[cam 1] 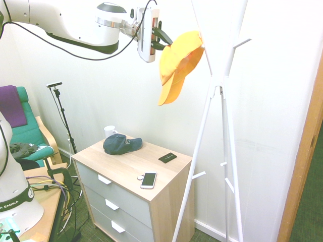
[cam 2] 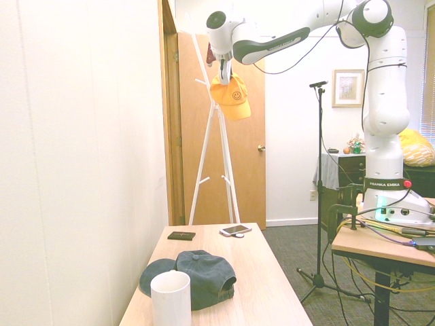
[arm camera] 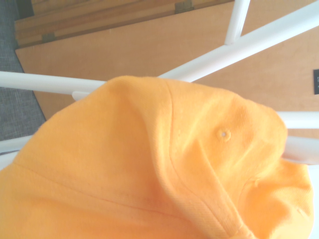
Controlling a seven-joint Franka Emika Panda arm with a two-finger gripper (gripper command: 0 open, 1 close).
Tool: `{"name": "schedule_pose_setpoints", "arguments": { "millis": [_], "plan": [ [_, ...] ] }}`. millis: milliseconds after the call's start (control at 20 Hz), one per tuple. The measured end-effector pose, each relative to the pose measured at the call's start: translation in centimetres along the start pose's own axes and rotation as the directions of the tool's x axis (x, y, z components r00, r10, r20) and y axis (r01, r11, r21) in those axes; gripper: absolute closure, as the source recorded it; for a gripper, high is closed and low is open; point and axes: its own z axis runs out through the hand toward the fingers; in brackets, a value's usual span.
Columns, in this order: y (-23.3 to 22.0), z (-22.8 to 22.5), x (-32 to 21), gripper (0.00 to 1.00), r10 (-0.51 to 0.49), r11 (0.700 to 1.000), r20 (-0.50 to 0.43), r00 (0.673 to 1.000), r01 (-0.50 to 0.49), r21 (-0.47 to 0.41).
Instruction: Hang the cap
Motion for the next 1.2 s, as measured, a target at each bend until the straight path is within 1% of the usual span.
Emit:
{"name": "schedule_pose_setpoints", "arguments": {
  "millis": [1200],
  "plan": [
    [-0.4,1.2,0.0,0.00,-0.003,1.000,0.001,1.000,0.003,0.010]
  ]
}}
